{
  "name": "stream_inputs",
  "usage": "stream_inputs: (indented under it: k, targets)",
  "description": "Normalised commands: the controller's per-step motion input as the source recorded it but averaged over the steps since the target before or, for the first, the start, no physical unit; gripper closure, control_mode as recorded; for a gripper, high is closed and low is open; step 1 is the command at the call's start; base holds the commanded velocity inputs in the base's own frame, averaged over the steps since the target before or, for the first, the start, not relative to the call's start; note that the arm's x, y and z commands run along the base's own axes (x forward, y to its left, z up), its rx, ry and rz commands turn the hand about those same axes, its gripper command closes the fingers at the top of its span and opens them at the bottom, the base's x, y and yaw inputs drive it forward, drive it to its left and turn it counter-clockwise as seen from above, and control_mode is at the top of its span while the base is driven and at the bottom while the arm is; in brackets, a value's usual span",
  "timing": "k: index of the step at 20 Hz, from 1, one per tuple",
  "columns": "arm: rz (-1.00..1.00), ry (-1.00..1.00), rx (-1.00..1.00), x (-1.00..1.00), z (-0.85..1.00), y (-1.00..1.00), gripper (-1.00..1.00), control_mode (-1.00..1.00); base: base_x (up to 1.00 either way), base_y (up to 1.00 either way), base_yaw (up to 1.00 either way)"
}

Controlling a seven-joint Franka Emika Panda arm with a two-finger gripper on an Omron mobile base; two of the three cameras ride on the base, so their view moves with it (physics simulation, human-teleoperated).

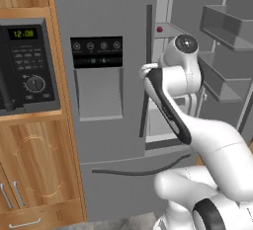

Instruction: Retrieve the butter from the fridge and place it on a plate on the dining table. Then retrieve the butter knife by the fridge and place it near the plate.

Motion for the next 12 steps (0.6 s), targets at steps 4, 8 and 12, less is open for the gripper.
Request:
stream_inputs:
  k: [4, 8, 12]
  targets:
    - [0.0, -0.01, 0.0, 0.44, 0.0, 0.11, -1.0, -1.0, 0.0, 0.0, 0.0]
    - [0.0, -0.03, 0.0, 0.48, 0.0, 0.1, -1.0, -1.0, 0.0, 0.0, 0.0]
    - [0.0, -0.02, 0.0, 0.47, 0.0, 0.0, -1.0, -1.0, 0.0, 0.0, 0.0]
